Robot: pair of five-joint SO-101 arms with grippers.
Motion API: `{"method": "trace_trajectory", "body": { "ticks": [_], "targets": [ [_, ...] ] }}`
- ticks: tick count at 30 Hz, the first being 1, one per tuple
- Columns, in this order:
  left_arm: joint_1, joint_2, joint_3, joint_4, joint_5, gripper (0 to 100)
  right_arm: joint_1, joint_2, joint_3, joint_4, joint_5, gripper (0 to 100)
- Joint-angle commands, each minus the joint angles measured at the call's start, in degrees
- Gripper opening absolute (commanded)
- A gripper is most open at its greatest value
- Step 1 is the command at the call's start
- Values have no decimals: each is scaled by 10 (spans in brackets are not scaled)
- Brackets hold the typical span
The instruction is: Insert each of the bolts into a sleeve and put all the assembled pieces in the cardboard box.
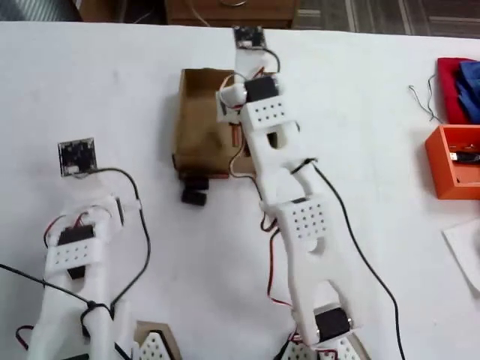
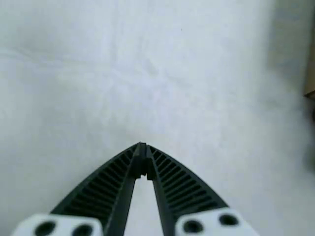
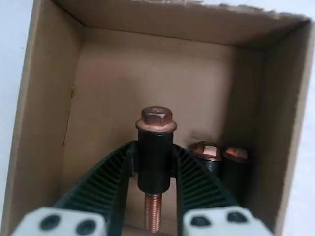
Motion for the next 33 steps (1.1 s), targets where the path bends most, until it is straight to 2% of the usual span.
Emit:
{"method": "trace_trajectory", "body": {
  "ticks": [1,9,33],
  "targets": [
    [14,-1,1,-21,-17,27,-6,7,-46,7,-4,20],
    [23,-1,1,-21,-21,27,-2,9,-46,56,-4,20],
    [23,-1,2,-21,-21,27,5,49,-29,57,-4,20]
  ]
}}
